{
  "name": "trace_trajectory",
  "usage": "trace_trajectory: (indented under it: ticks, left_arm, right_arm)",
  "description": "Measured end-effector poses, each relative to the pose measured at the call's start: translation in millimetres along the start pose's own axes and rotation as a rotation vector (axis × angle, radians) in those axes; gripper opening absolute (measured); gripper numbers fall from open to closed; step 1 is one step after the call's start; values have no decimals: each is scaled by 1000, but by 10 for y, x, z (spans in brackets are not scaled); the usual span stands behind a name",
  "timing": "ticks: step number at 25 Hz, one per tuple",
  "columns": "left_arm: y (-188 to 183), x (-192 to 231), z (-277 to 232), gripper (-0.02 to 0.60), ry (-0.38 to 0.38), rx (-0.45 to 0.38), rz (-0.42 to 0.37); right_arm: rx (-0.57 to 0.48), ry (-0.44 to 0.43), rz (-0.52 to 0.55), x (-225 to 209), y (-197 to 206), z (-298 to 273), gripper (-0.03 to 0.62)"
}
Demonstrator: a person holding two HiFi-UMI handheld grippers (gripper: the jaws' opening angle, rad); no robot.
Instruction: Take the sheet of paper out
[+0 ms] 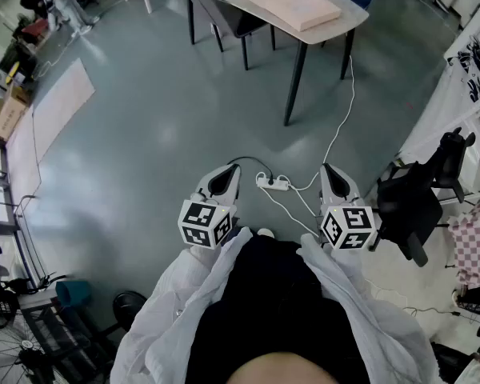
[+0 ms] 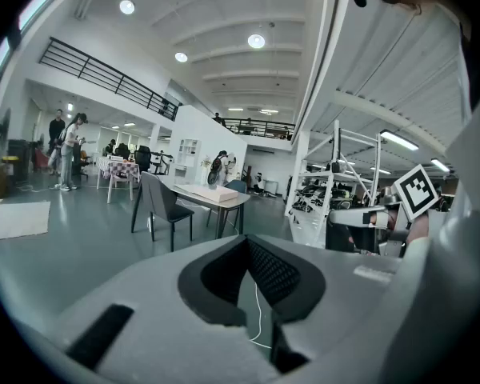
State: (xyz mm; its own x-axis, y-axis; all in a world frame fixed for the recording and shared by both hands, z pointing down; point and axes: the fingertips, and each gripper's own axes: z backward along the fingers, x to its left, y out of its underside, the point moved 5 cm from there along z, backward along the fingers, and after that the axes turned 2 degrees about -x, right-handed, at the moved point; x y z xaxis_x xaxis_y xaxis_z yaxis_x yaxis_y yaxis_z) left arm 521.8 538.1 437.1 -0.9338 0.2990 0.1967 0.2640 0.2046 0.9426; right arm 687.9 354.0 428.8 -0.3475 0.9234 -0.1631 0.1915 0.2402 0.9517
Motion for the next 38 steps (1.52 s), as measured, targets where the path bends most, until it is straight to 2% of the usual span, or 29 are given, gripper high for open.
trace_trajectory:
  ticks: [21,27,33,34,38]
  left_arm:
    - [31,33,109,0,-45,-1,13]
    - [70,165,120,0,-76,1,25]
    - [36,358,-88,0,-85,11,41]
    - [12,414,-136,0,-86,11,45]
    - [-147,669,-405,0,-91,5,47]
  right_arm:
    - [8,2,-51,-25,60,7,11]
    - [7,-22,-40,63,87,-113,11]
    - [7,-54,-43,47,7,-442,16]
    - [8,-62,-48,44,-14,-527,86]
    - [9,-72,-62,-31,-144,-907,266]
